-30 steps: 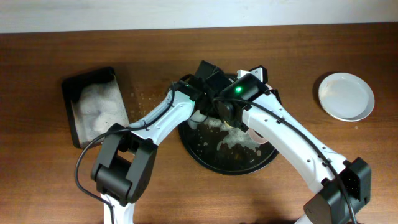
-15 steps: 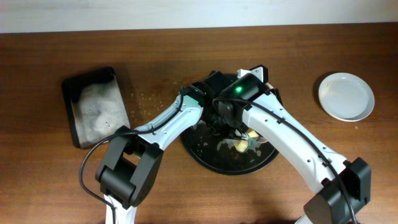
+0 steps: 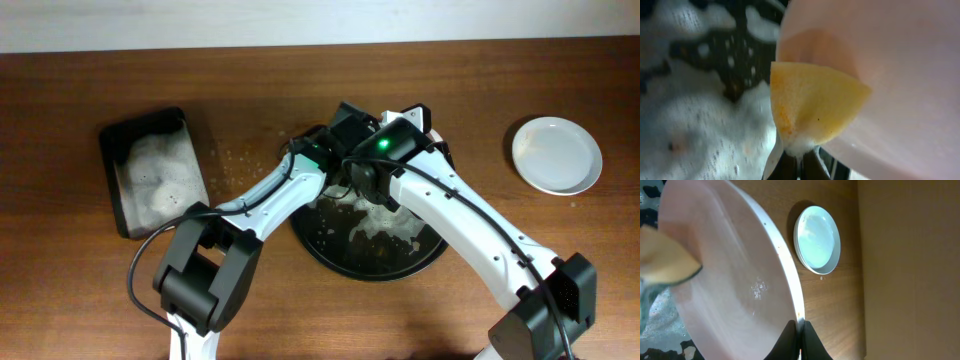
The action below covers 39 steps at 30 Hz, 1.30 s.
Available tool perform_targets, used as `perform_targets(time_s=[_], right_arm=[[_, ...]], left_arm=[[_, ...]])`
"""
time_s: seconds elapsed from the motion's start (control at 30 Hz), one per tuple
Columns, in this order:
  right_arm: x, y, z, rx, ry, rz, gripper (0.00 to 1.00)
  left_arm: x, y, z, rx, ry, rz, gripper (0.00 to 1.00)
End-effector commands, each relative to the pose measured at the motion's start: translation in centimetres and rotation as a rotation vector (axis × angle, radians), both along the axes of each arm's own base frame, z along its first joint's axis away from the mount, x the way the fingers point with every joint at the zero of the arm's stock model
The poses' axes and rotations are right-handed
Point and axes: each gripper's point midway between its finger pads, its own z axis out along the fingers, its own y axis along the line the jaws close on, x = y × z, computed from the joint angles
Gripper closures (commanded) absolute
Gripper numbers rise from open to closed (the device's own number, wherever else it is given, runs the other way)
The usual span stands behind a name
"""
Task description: Clean dirty plates on tray and stack at the side
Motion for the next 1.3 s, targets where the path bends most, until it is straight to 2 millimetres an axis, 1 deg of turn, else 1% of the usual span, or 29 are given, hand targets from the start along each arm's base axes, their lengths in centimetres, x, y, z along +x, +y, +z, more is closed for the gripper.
perform_targets(time_s=[0.0, 0.07, 0.1, 0.2, 0.3, 0.37, 0.43, 0.53, 0.6, 0.67, 0.73, 0.77, 0.8, 0.83, 0.87, 0.9, 0.97, 1.0, 1.07, 1.27], right_arm=[[0.2, 0.0, 1.2, -0.003, -0.046, 0.002, 0.96], [0.2, 0.0, 1.2, -0.003, -0.046, 0.002, 0.96], [0.2, 0.0, 1.2, -0.003, -0.046, 0.001, 0.96], [0.2, 0.0, 1.2, -0.006, -0.048, 0.002, 0.96], [0.2, 0.0, 1.2, -0.006, -0.048, 0.002, 0.96], [0.3, -0.1, 1.3, -0.01, -0.051, 0.002, 0.96], [0.3, -0.1, 1.3, -0.012, -0.052, 0.002, 0.96], [0.3, -0.1, 1.4, -0.016, -0.055, 0.003, 0.96], [0.3, -0.1, 1.4, -0.016, -0.055, 0.003, 0.96], [0.3, -0.1, 1.4, -0.014, -0.055, 0.002, 0.96], [0.3, -0.1, 1.4, -0.014, -0.054, 0.002, 0.96], [0.3, -0.1, 1.4, -0.015, -0.054, 0.002, 0.96], [0.3, -0.1, 1.4, -0.015, -0.054, 0.002, 0.96], [0.3, -0.1, 1.4, -0.015, -0.054, 0.002, 0.96], [0.3, -0.1, 1.4, -0.015, -0.054, 0.001, 0.96], [0.4, -0.2, 1.5, -0.023, -0.059, 0.002, 0.96], [0.6, -0.5, 2.0, -0.056, -0.074, 0.01, 0.96], [0.6, -0.5, 2.0, -0.061, -0.072, 0.014, 0.96], [0.6, -0.5, 2.0, -0.067, -0.062, 0.023, 0.96], [0.6, -0.5, 2.0, -0.067, -0.062, 0.023, 0.96]], left_arm=[[2.9, 1.4, 0.1, -0.013, -0.054, 0.06, 1.0], [2.3, 1.1, 0.3, -0.039, -0.025, 0.035, 1.0], [1.4, 0.6, 0.5, -0.064, 0.002, 0.004, 1.0], [-2.7, -0.7, 0.3, -0.083, 0.137, -0.084, 1.0], [-5.9, -1.7, 0.2, -0.081, 0.237, -0.14, 1.0], [-7.7, -1.8, 0.3, -0.085, 0.333, -0.153, 1.0], [-8.8, -1.7, 0.9, -0.116, 0.395, -0.18, 1.0], [-8.0, -1.1, 1.0, -0.131, 0.4, -0.164, 1.0], [-6.9, -0.3, 1.0, -0.134, 0.396, -0.133, 1.0], [-3.8, 2.3, 0.1, -0.095, 0.35, -0.039, 0.99], [-1.6, 4.4, -0.9, -0.037, 0.281, 0.019, 0.99], [-0.2, 5.9, -1.6, 0.014, 0.253, 0.078, 0.98], [0.7, 6.9, -2.0, 0.045, 0.233, 0.114, 0.95], [1.2, 7.5, -2.1, 0.056, 0.221, 0.129, 0.94], [1.5, 7.9, -2.1, 0.055, 0.209, 0.125, 0.94], [1.7, 8.2, -2.1, 0.056, 0.198, 0.121, 0.9], [2.1, 8.7, -2.4, 0.079, 0.181, 0.133, 0.77], [2.3, 8.9, -2.5, 0.091, 0.174, 0.141, 0.74], [2.6, 9.5, -2.9, 0.127, 0.156, 0.158, 0.71], [2.5, 9.4, -2.9, 0.129, 0.149, 0.146, 0.7]])
